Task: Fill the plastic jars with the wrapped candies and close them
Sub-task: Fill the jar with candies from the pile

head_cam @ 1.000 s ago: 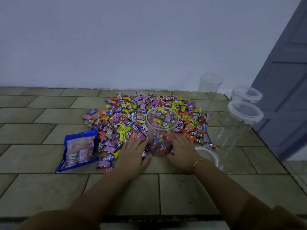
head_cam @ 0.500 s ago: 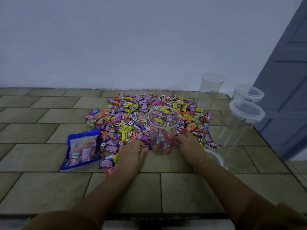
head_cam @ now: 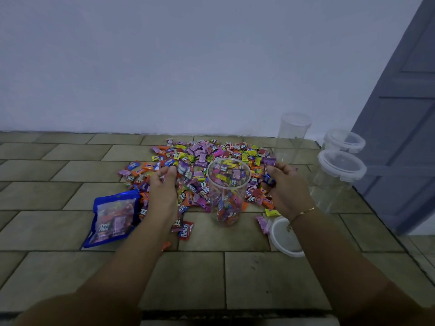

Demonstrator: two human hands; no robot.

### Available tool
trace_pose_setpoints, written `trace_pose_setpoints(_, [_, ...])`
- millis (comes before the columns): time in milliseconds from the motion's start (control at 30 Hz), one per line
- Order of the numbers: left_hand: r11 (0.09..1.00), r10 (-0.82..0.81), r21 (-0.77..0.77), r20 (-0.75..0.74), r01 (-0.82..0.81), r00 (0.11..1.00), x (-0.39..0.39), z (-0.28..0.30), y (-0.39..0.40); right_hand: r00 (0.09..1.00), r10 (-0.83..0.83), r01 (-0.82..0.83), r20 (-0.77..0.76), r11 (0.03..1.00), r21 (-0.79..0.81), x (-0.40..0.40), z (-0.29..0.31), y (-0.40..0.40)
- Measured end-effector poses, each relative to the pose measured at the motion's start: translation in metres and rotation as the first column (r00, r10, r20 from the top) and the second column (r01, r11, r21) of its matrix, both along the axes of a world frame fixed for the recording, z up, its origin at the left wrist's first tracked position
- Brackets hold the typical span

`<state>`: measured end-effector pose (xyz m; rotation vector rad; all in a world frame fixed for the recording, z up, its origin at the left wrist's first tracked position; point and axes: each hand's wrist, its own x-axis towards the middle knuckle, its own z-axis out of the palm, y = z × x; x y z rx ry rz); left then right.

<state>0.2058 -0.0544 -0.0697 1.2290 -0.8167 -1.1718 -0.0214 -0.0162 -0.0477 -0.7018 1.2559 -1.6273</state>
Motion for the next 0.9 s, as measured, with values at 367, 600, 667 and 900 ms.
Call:
trace_pose_setpoints(367, [0.956,-0.291,-0.147,-0.342,0.255,0.893,-0.038,0.072,-0.017,0.983,-0.099,0.067,-0.151,0.977,-0.203,0.038,0.044,-0.015])
trace_pose_setpoints(600, [0.939,-0.344,-0.129,-0.351,0.319,0.871,-0.049,0.063,-0.009,0.975,-0.147,0.123,-0.167,0.981,-0.149,0.049,0.033,-0.014])
trace_pose_setpoints(667, [0.935,-0.355,-0.125,-0.337,0.332,0.872,-0.049,0.06,-0.01,0.968,-0.174,0.144,-0.181,0.975,-0.171,0.05,0.033,-0.012])
trace_pose_setpoints(900, [0.934,-0.358,-0.127,-0.297,0.335,0.885,-0.05,0.057,-0.008,0.979,-0.165,0.144,-0.119,0.976,-0.165,0.053,0.035,-0.01])
